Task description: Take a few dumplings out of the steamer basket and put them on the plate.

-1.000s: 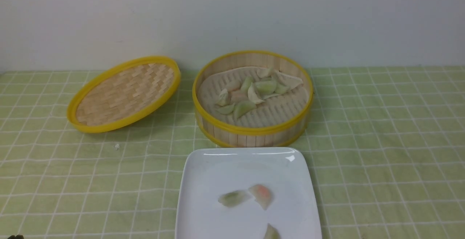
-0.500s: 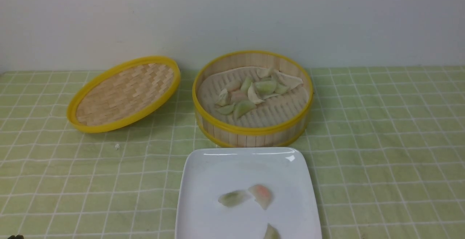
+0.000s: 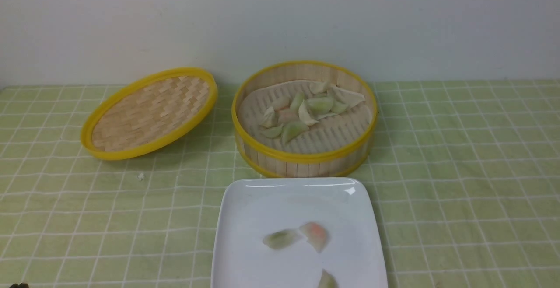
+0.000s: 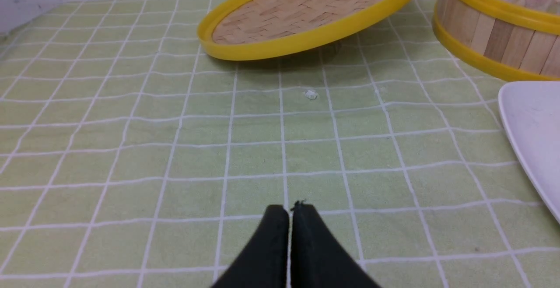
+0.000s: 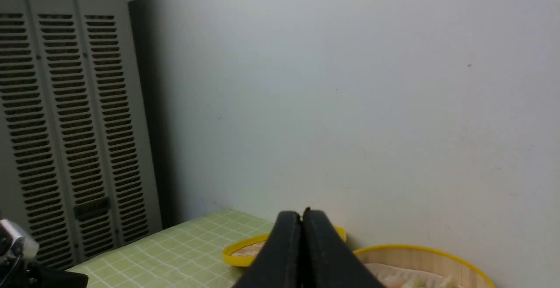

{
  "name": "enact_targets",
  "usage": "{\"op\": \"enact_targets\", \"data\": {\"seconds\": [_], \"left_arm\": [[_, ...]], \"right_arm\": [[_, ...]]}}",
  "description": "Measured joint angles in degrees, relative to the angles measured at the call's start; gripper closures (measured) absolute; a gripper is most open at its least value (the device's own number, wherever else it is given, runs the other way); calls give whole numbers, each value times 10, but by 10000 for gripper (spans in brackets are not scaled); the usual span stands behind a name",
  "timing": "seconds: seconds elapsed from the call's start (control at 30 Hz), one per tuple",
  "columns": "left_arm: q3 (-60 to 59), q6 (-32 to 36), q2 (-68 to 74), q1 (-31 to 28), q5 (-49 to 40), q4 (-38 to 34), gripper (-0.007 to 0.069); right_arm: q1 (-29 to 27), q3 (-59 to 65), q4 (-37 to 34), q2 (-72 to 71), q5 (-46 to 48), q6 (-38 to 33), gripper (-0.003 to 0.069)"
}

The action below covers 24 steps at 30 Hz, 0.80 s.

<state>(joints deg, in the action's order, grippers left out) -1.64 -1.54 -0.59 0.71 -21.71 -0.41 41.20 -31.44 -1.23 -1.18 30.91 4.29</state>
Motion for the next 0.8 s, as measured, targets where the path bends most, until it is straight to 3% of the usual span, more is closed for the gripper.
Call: {"op": "enact_targets", "data": {"seconds": [0.2,0.37,0.43,0.53,0.67,0.8], "left_arm": [[0,2,0,0,0,0,631],[0,2,0,0,0,0,631],[0,2,0,0,0,0,631],[0,2,0,0,0,0,631],[0,2,0,0,0,0,631],[0,2,0,0,0,0,631]], "right_arm": [[-4,16,-16,0,-14,-18,671],[-126,80,-22,0,-48,-18,671],[-218,131,-24,1,-56,-18,671],[-314,200,-27,1,-56,-18,671],[-396,287,-27,1,-58,-18,671],[-423,324,-27,2,-71,-18,671]]}}
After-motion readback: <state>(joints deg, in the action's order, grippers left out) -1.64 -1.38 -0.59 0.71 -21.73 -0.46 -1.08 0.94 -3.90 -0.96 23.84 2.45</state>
